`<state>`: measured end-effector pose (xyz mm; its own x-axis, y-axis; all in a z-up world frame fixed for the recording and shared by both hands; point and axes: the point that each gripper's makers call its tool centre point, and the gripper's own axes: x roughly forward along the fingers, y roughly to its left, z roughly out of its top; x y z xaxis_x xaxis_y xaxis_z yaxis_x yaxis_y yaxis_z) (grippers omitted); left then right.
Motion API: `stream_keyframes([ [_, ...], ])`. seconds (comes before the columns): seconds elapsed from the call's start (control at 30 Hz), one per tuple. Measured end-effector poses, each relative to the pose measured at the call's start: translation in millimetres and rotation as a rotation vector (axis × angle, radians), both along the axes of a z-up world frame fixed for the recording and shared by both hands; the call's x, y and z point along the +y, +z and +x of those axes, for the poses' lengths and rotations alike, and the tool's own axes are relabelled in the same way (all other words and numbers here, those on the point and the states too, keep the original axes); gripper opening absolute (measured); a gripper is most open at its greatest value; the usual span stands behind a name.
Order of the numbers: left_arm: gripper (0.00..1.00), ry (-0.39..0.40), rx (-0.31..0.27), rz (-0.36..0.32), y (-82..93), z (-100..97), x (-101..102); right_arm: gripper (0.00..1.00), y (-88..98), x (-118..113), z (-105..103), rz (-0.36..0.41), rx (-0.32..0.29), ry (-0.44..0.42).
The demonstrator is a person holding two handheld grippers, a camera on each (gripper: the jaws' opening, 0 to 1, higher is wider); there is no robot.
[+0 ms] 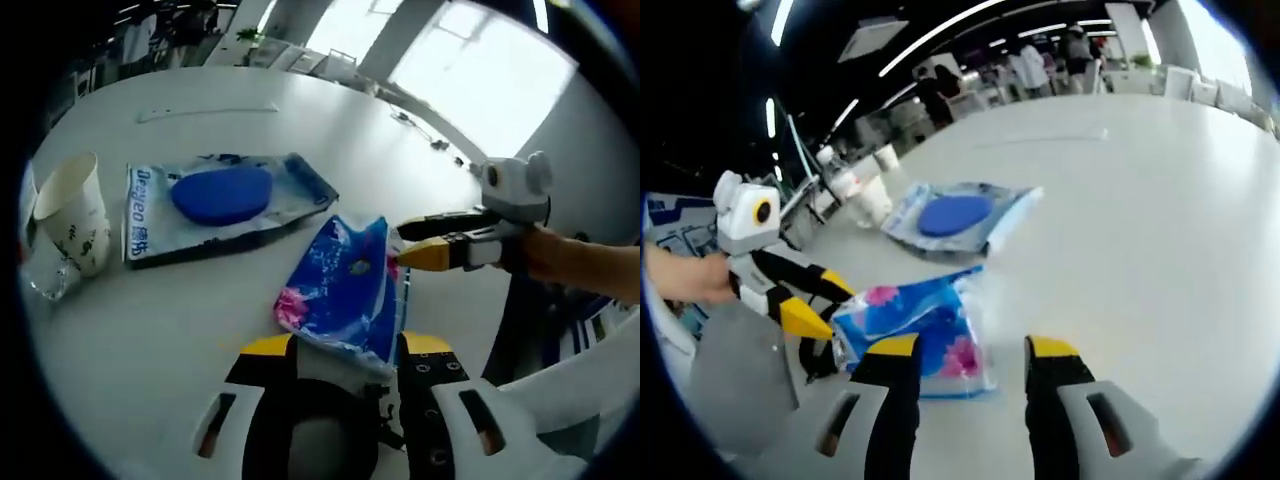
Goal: Arrange the tabletop items into an orderly group along one side of the table until the central work area is clear of visible clutter.
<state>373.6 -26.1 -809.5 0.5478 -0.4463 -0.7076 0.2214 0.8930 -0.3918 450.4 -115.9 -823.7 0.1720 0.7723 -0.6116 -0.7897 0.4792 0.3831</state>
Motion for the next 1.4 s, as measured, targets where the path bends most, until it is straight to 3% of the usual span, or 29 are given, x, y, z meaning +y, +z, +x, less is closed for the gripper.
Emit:
stream_keyframes([
  [0.1, 0.23, 0.022, 0.012, -0.057, 0.4, 1.0, -4.0, 0.34, -1.5, -0.7, 0.3, 0.002, -0.013, 0.002],
  [0.33, 0.07, 0.055, 0.019, -0.052, -2.9, 2.5, -4.1, 0.16, -6.0, -5.8, 1.5, -0.012, -0.018, 0.006],
  [0.5, 0.04, 0.095, 0.014, -0.036, -5.5, 5.3, -0.2, 0.01, -9.9, -14.4, 4.3, -0.026, -0.017, -0.018],
  [0.8, 0.00, 0.154, -0.006, -0.008, -0.1, 9.6, 1.0, 0.00, -3.2, -17.1, 5.3, 0.026, -0.002, -0.055],
  [0.9, 0.00, 0.164, -0.012, -0.004, 4.9, 5.5, 0.3, 0.00, 2.2, -18.4, -2.9, 0.035, -0.018, -0.061],
  [1.0, 0.00, 0.138, -0.046, 0.025, 12.2, 2.2, -0.3, 0.00, 10.6, -20.7, -9.7, 0.058, -0.031, -0.086],
  [1.23, 0.00, 0.082, -0.088, 0.007, 32.4, -4.1, -6.0, 0.00, 26.6, -34.1, -28.1, 0.064, -0.052, -0.163],
  [1.4, 0.00, 0.049, -0.129, -0.005, 49.5, -8.5, -7.7, 0.00, 51.0, -38.6, -38.1, 0.057, -0.107, -0.198],
])
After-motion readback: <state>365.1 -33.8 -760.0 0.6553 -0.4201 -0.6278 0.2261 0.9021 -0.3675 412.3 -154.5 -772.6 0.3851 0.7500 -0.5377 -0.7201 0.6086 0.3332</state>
